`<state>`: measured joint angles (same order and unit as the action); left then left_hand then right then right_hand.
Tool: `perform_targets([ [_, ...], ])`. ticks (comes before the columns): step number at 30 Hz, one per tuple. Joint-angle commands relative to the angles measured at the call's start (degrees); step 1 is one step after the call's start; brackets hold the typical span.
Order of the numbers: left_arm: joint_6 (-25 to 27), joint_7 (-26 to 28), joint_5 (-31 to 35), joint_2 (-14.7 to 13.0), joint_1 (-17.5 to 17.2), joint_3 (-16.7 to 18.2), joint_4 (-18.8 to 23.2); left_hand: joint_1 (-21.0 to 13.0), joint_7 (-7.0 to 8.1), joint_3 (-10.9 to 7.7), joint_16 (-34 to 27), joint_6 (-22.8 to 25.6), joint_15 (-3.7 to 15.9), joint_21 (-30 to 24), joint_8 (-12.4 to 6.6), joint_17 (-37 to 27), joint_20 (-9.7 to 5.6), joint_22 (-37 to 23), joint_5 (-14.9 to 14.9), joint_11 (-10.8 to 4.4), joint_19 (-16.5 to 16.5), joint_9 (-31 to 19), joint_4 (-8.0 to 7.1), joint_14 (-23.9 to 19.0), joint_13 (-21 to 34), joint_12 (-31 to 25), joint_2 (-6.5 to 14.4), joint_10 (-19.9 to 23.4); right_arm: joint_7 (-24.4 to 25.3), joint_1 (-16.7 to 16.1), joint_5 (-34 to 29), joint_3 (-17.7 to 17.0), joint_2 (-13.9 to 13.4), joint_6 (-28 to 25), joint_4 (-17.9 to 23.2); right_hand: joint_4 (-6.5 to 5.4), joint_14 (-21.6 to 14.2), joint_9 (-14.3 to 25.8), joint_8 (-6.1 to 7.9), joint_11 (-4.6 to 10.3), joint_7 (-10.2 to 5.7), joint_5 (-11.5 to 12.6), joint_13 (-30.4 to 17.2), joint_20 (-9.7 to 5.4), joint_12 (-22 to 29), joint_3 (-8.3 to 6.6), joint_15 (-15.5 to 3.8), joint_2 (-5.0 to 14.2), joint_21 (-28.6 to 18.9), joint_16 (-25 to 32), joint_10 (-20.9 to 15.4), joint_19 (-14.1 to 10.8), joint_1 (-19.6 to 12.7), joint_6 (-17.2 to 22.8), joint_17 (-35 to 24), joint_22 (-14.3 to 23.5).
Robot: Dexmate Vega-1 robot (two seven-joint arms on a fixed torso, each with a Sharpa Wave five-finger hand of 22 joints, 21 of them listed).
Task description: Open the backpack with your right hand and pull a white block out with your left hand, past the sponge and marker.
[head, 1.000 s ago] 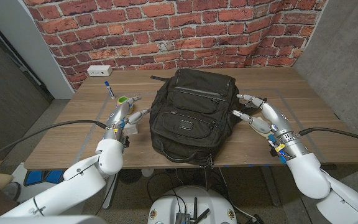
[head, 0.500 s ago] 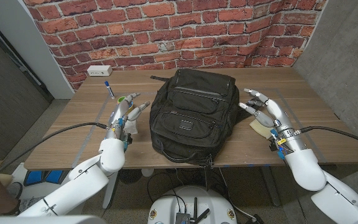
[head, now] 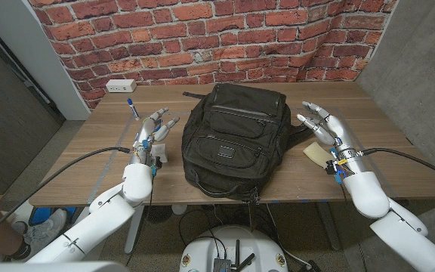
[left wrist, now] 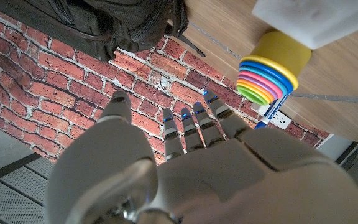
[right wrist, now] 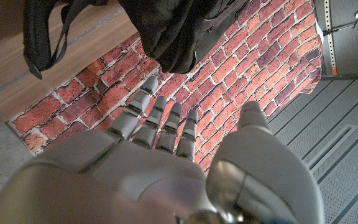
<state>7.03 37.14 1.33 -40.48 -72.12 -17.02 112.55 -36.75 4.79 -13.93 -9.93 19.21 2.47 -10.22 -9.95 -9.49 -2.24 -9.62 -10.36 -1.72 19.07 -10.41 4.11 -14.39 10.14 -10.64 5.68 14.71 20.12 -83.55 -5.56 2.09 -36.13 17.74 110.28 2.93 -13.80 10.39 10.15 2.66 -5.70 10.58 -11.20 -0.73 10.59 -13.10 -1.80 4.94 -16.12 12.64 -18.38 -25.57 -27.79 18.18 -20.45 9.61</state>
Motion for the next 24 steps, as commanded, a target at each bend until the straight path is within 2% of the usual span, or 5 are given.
perform_targets([
  [1, -7.2, -3.6, -4.7, 3.8, 3.6, -0.3, -8.5, 0.2, 0.11, -0.25, 0.2, -0.5, 0.42, -0.5, 0.00, -0.1, -2.76, -0.1, 0.2, 0.12, -0.2, 0.1, -0.12, 0.4, 0.1, 0.1, 0.6, -0.1, -2.0, 4.8, 7.8, 2.1, -1.1, 1.2, -4.9, -0.14, 0.5, 0.1, 0.03, -0.41, 0.16, -0.1, 0.0, 0.06, -0.1, 0.28, -0.01, 0.03, 0.4, -0.3, 0.6, 0.4, 0.8, -0.6, -0.1, 0.0],
  [17, -14.2, -5.4, -8.7, 7.7, 8.4, -1.8, -16.6, 1.6, 0.50, -0.45, 0.3, -1.9, 0.41, -0.4, 0.12, -0.1, -2.97, -0.1, 0.3, -0.13, -0.8, 0.1, -0.42, 1.4, 0.1, 0.2, 1.6, -1.2, -5.6, 10.4, 17.9, 5.0, -1.7, 4.0, -12.1, -0.56, 2.7, 0.0, -0.15, -0.96, 1.53, -0.3, 0.1, 0.28, -0.3, 0.93, 0.73, 0.37, 2.7, -0.8, 3.0, 2.8, 3.3, -3.3, 0.2, 0.0],
  [21, -16.7, -7.0, -9.9, 8.2, 9.7, -2.4, -19.2, 2.7, 1.33, -0.45, 0.2, -2.2, 1.21, -0.3, -0.04, -0.2, -3.66, -0.1, 0.3, -1.32, -1.3, 0.2, -0.69, 2.0, 0.1, 0.2, 1.9, -1.7, -6.8, 11.5, 20.7, 5.8, -1.5, 4.4, -13.6, -0.70, 3.8, 0.0, -0.26, -1.04, 1.65, -0.3, 0.2, 0.36, -0.3, 1.07, 1.11, 0.59, 3.4, -1.1, 3.6, 3.6, 4.1, -4.5, 0.3, 0.0],
  [24, -17.4, -7.1, -10.0, 8.6, 10.4, -2.8, -20.4, 3.4, 1.59, -0.44, 0.3, -2.8, 1.39, 0.0, 0.03, -0.2, -4.18, -0.1, 0.3, -1.51, -2.2, 0.2, -0.82, 2.5, 0.1, 0.2, 2.1, -1.9, -7.3, 12.3, 22.1, 6.5, -1.2, 5.3, -15.1, -0.76, 4.0, 0.0, -0.28, -1.07, 1.73, -0.3, 0.2, 0.32, -0.3, 1.19, 1.20, 0.65, 3.7, -1.1, 4.2, 3.7, 4.5, -5.2, 0.4, 0.0],
])
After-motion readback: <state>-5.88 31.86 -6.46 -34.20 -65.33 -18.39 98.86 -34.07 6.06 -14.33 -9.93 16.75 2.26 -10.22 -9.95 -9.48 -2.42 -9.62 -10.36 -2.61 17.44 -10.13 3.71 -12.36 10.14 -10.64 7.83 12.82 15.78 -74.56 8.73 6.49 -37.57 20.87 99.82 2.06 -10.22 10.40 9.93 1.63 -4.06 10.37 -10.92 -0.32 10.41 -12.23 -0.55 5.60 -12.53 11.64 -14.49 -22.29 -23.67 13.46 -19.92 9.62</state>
